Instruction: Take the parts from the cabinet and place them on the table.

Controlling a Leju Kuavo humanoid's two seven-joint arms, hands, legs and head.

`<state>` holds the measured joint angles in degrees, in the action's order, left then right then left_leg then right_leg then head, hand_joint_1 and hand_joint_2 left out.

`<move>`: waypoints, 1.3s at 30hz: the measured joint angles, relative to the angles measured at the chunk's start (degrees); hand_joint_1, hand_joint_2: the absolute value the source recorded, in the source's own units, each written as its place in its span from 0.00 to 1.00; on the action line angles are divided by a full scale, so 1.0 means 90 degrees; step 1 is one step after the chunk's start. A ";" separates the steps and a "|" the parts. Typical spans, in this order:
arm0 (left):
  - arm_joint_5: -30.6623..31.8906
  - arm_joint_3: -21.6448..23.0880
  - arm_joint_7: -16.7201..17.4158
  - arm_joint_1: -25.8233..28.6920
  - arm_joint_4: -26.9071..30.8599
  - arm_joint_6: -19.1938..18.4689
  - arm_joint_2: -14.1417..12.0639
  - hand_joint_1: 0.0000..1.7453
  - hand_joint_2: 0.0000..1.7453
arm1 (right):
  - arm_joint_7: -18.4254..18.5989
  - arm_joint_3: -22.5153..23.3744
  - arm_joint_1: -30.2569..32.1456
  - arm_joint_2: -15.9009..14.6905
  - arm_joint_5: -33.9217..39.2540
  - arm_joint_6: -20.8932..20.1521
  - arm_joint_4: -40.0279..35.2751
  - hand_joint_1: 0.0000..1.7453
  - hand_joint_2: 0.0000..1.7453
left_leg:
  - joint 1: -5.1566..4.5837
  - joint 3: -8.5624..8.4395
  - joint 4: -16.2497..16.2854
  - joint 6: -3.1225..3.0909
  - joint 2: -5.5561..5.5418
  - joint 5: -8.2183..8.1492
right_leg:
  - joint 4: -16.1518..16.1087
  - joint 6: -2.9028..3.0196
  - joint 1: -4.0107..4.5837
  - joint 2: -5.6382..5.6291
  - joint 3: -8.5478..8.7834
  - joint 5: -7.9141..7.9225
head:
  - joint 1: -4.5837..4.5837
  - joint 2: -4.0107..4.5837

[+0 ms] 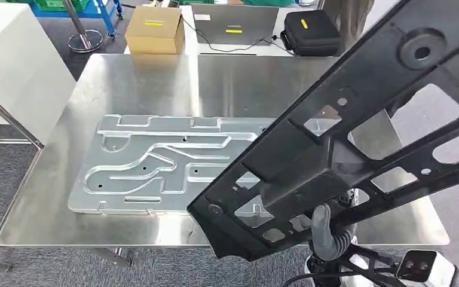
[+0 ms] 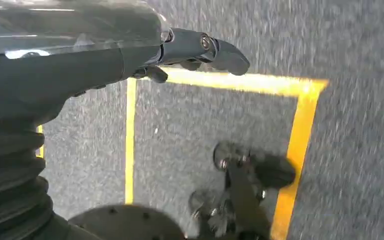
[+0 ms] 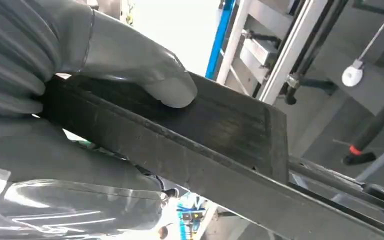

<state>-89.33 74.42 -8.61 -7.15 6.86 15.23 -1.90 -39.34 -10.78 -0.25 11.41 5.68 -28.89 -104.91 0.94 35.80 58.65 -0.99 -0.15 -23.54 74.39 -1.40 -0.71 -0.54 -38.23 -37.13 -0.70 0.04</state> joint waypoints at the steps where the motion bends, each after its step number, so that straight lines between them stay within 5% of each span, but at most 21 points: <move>1: 0.0005 -0.0012 -0.0007 0.0006 0.0000 0.0000 0.0000 0.00 1.00 | 0.0005 0.0005 0.0000 -0.0002 -0.0002 0.0000 0.0000 1.00 1.00 | -0.0002 0.0005 -0.0001 -0.0019 -0.0003 -0.0032 | 0.0138 -0.0013 -0.0010 0.0003 -0.0078 0.0059 | 0.0002 0.0000; 3: 0.0010 -0.0024 -0.0041 0.0009 0.0000 0.0053 0.0010 0.00 1.00 | 0.0017 0.0005 -0.0002 -0.0005 -0.0036 0.0043 -0.0002 1.00 1.00 | -0.0001 -0.0004 0.0000 -0.0018 -0.0006 -0.0032 | -0.0379 -0.0002 -0.0018 0.0021 0.0164 0.0530 | 0.0000 0.0000; 5: 0.0012 -0.0031 -0.0063 0.0005 0.0000 0.0107 0.0027 0.00 1.00 | 0.0034 0.0005 -0.0010 -0.0005 -0.0138 0.0155 -0.0012 1.00 1.00 | -0.0002 -0.0023 0.0000 0.0005 -0.0015 -0.0028 | -0.1492 0.0062 -0.0015 0.0032 0.0744 0.0975 | 0.0000 0.0000; 6: 0.0012 -0.0034 -0.0066 0.0005 0.0000 0.0129 0.0032 0.00 1.00 | 0.0051 0.0007 -0.0026 -0.0005 -0.0219 0.0241 -0.0017 1.00 1.00 | -0.0034 -0.0006 0.0009 0.0052 -0.0021 -0.0023 | -0.1738 0.0087 0.0034 0.0035 0.0878 0.0898 | 0.0002 0.0000; 9: 0.0007 -0.0041 -0.0068 0.0012 0.0000 0.0172 0.0046 0.00 1.00 | 0.0073 0.0036 -0.0029 -0.0005 -0.0490 0.0495 -0.0019 1.00 1.00 | -0.0017 -0.0030 -0.0024 0.0188 -0.0018 0.0026 | -0.1752 0.0165 0.0065 0.0026 0.0807 0.0927 | 0.0010 0.0000; 11: 0.0007 -0.0039 -0.0068 0.0011 0.0000 0.0182 0.0049 0.00 1.00 | 0.0007 0.0053 -0.0029 -0.0007 -0.0702 0.0659 -0.0022 1.00 1.00 | -0.0015 -0.0009 0.0032 0.0259 -0.0014 -0.0025 | -0.1861 0.0257 -0.0007 0.0050 0.0840 0.1020 | 0.0010 0.0002; 14: 0.0007 -0.0036 -0.0039 0.0020 0.0000 0.0175 0.0051 0.00 1.00 | -0.0039 0.0066 0.0015 -0.0010 -0.1079 0.1004 -0.0095 1.00 1.00 | -0.0007 0.0452 0.1186 0.0322 -0.0014 -0.0777 | -0.1864 0.0333 0.0008 0.0059 0.0819 0.1039 | 0.0039 0.0000; 16: 0.0007 -0.0036 -0.0002 0.0041 0.0000 0.0172 0.0080 0.00 1.00 | -0.0037 0.0056 0.0080 -0.0039 -0.1336 0.1315 -0.0199 1.00 1.00 | -0.0002 0.0699 0.1842 0.0361 -0.0012 -0.0967 | -0.1852 0.0336 0.0018 0.0064 0.0809 0.1036 | 0.0039 0.0000; 18: 0.0007 -0.0031 0.0024 0.0050 0.0000 0.0172 0.0085 0.00 1.00 | -0.0036 -0.0005 0.0091 -0.0092 -0.1518 0.1699 -0.0345 1.00 1.00 | 0.0012 0.0453 0.1430 0.0366 -0.0009 -0.0616 | -0.1839 0.0331 0.0019 0.0058 0.0813 0.1027 | 0.0041 0.0000; 20: 0.0005 -0.0017 0.0039 0.0035 0.0000 0.0172 0.0085 0.00 1.00 | -0.0039 -0.0161 0.0069 -0.0195 -0.1738 0.2237 -0.0553 1.00 1.00 | 0.0019 -0.0090 0.0396 0.0332 -0.0005 -0.0133 | -0.1800 0.0288 0.0014 0.0046 0.0828 0.0987 | 0.0041 0.0000; 21: 0.0000 -0.0002 0.0044 0.0025 0.0000 0.0170 0.0085 0.00 1.00 | -0.0046 -0.0247 0.0039 -0.0257 -0.1955 0.2583 -0.0638 1.00 1.00 | 0.0005 -0.0273 0.0138 0.0291 -0.0009 -0.0242 | -0.1788 0.0261 0.0029 0.0046 0.0809 0.0966 | 0.0039 0.0000; 25: -0.0002 0.0010 0.0044 0.0023 0.0000 0.0139 0.0131 0.00 1.00 | -0.0034 -0.0659 -0.0132 -0.0553 -0.3550 0.4111 -0.0840 1.00 1.00 | -0.0046 -0.0292 -0.0001 0.0144 -0.0011 -0.0274 | -0.1792 0.0127 0.0040 0.0041 0.0820 0.0958 | 0.0032 0.0000; 27: -0.0002 0.0012 0.0049 0.0009 0.0000 0.0129 0.0189 0.00 1.00 | 0.0088 -0.0834 -0.0251 -0.0617 -0.4417 0.4552 -0.0913 1.00 1.00 | 0.0017 -0.0361 -0.0114 0.0054 0.0003 -0.0233 | -0.1571 0.0056 0.0027 0.0048 0.0751 0.0790 | 0.0027 0.0000; 30: 0.0000 0.0015 0.0083 -0.0004 0.0000 0.0075 0.0236 0.00 1.00 | 0.0688 -0.1113 -0.0420 -0.0719 -0.6211 0.5497 -0.0916 1.00 1.00 | 0.0009 -0.0359 -0.0112 -0.0010 0.0011 -0.0243 | -0.0173 0.0002 -0.0003 0.0047 0.0011 0.0175 | 0.0027 0.0000; 31: 0.0000 0.0017 0.0106 0.0000 0.0000 0.0073 0.0264 0.00 1.00 | 0.1043 -0.1196 -0.0472 -0.0752 -0.6998 0.5805 -0.0887 1.00 1.00 | 0.0009 -0.0358 -0.0108 -0.0011 0.0008 -0.0246 | 0.0122 -0.0010 -0.0010 0.0048 -0.0173 0.0136 | 0.0027 0.0000; 33: 0.0000 0.0029 0.0138 0.0005 0.0000 0.0070 0.0321 0.00 1.00 | 0.1584 -0.1346 -0.0631 -0.0809 -0.7911 0.6091 -0.0789 1.00 1.00 | 0.0011 -0.0372 -0.0094 -0.0002 -0.0003 -0.0260 | -0.0119 -0.0016 -0.0027 0.0052 -0.0144 0.0493 | 0.0024 0.0000; 35: 0.0000 0.0044 0.0143 -0.0012 0.0002 0.0066 0.0394 0.00 1.00 | 0.2082 -0.1527 -0.0861 -0.0871 -0.8554 0.6256 -0.0603 1.00 1.00 | 0.0011 -0.0401 -0.0063 0.0033 -0.0008 -0.0293 | -0.1139 0.0012 -0.0033 0.0056 0.0303 0.1112 | 0.0027 0.0000; 36: 0.0000 0.0049 0.0150 -0.0021 0.0002 0.0066 0.0425 0.00 1.00 | 0.2296 -0.1622 -0.0964 -0.0913 -0.8817 0.6300 -0.0472 1.00 1.00 | 0.0011 -0.0403 -0.0049 0.0060 -0.0008 -0.0312 | -0.1611 0.0039 -0.0028 0.0055 0.0492 0.1224 | 0.0024 0.0000; 39: -0.0002 0.0049 0.0168 -0.0022 0.0005 0.0066 0.0481 0.00 1.00 | 0.2759 -0.1778 -0.1119 -0.1013 -0.9365 0.6312 -0.0033 1.00 1.00 | -0.0028 -0.0365 -0.0052 0.0166 -0.0014 -0.0308 | -0.1695 0.0107 0.0039 0.0037 0.0507 0.1169 | 0.0034 0.0000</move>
<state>-89.35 74.86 -7.10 -7.35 6.91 15.82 2.43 -14.51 -26.78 -10.32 2.29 -78.60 27.91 -105.21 0.69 32.52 58.19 0.51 -0.28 -26.31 59.14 -0.44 -0.36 -0.21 -33.67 -26.61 -0.39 0.04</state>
